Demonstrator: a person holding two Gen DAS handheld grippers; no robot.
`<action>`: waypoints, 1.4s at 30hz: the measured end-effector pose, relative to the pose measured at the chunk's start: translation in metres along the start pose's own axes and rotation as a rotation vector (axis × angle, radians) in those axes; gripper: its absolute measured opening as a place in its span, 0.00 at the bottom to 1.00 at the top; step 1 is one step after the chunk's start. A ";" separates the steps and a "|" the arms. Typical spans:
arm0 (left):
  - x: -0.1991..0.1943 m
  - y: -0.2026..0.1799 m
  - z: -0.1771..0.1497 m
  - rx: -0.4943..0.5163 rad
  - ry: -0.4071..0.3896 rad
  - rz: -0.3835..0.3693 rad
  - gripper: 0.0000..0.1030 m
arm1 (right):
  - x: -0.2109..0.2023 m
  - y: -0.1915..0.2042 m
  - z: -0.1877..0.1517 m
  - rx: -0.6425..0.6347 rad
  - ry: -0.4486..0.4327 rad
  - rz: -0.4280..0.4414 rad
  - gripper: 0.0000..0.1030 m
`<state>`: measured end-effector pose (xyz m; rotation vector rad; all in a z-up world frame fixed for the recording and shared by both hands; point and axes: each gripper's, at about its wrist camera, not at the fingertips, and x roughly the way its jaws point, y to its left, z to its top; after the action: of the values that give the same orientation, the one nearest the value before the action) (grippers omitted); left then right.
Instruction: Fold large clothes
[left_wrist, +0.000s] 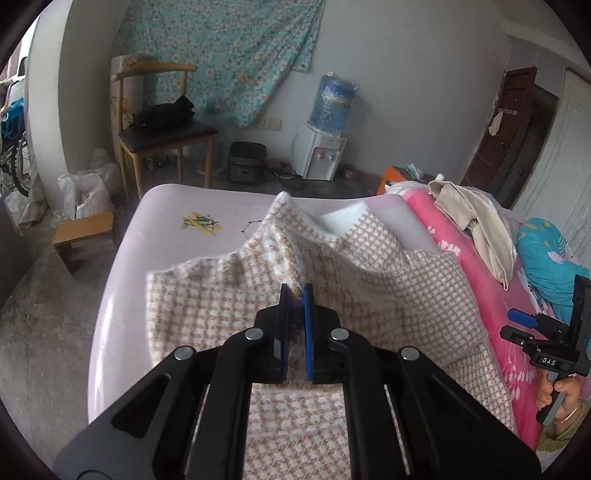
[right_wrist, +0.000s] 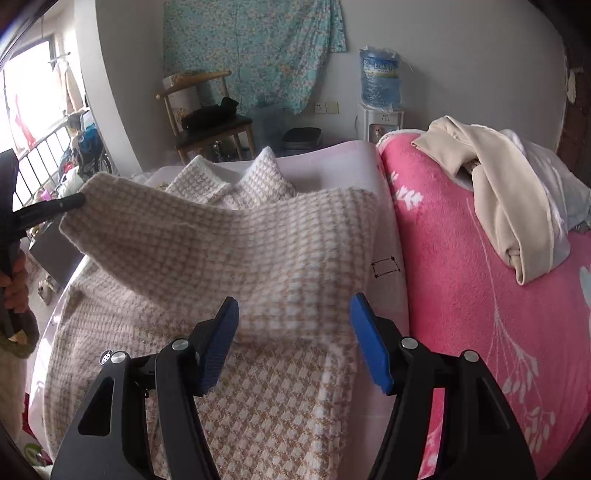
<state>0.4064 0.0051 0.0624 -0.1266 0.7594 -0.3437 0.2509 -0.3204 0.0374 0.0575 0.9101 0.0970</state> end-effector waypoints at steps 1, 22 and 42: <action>0.005 0.007 -0.004 -0.009 0.024 0.021 0.06 | 0.003 0.004 0.000 -0.019 0.002 -0.008 0.60; 0.057 0.059 -0.064 -0.044 0.182 0.155 0.06 | 0.082 -0.027 0.015 0.031 0.171 -0.025 0.33; 0.051 0.062 -0.066 -0.048 0.178 0.224 0.34 | 0.138 -0.029 0.065 0.092 0.177 -0.041 0.33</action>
<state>0.4112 0.0463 -0.0329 -0.0561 0.9487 -0.1245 0.3880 -0.3353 -0.0342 0.1172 1.0918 0.0222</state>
